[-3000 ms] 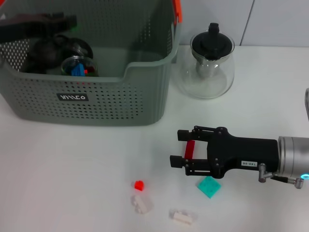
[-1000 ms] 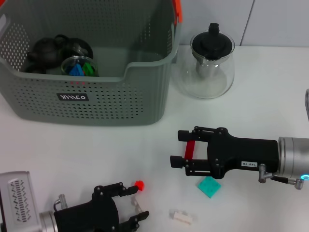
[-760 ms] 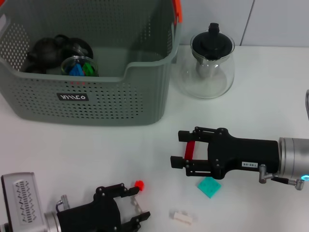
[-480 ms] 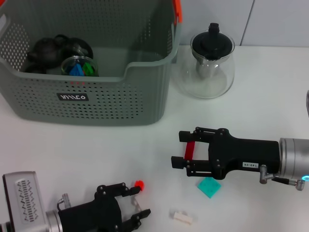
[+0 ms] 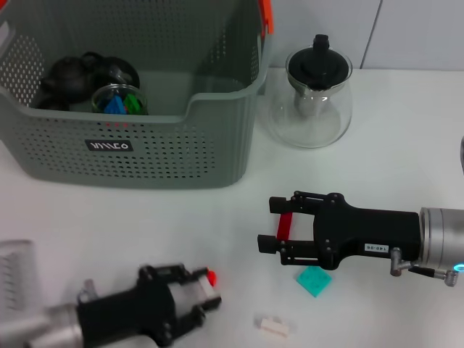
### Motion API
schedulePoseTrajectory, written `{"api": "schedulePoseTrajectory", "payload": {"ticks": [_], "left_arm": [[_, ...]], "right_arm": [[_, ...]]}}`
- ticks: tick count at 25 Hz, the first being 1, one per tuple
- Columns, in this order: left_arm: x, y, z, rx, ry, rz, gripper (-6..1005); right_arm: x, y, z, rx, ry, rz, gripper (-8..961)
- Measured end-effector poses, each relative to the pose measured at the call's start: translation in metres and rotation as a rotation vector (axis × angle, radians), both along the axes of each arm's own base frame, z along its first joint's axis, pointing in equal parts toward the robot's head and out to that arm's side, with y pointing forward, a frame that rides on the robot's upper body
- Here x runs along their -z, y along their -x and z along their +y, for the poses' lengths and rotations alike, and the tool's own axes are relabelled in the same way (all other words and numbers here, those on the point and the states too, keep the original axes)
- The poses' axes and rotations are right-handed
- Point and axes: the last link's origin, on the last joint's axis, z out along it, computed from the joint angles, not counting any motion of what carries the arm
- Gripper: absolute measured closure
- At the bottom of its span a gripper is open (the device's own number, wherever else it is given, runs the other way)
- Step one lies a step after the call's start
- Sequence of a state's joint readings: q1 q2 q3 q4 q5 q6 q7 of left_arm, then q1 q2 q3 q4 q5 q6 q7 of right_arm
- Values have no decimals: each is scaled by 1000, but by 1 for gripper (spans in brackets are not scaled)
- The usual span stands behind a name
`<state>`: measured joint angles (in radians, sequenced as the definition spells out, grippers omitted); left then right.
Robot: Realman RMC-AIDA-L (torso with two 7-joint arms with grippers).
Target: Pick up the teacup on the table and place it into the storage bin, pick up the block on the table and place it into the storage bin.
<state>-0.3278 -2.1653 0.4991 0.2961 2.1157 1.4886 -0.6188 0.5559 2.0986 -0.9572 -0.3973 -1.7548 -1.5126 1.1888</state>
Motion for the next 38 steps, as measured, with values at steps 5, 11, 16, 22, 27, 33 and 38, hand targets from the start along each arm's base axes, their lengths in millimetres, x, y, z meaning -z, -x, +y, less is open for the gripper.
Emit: {"api": "schedulePoseTrajectory", "payload": {"ticks": [5,11,16,22,27,33,38], "left_arm": [[-66,-13,2,56,-62,-218,573],[-165,-27,35,12,-178,-484,560],[-215,-45,91,-134,-137,-499,550],[-219,-66,150,-283,-118,-178,538],[-204,-77,175,-411,-177,17,528],[-189,-77,179,-451,-227,69,515],[-199,-77,164,-428,-228,-93,505]], "right_arm": [[0,0,0,1,0,0,162],[0,0,0,1,0,0,162],[0,-1,0,5,-2,0,162],[0,0,1,3,-4,1,162],[0,-1,0,5,-5,1,162],[0,-1,0,6,-5,1,161],[0,-1,0,7,-5,1,161]]}}
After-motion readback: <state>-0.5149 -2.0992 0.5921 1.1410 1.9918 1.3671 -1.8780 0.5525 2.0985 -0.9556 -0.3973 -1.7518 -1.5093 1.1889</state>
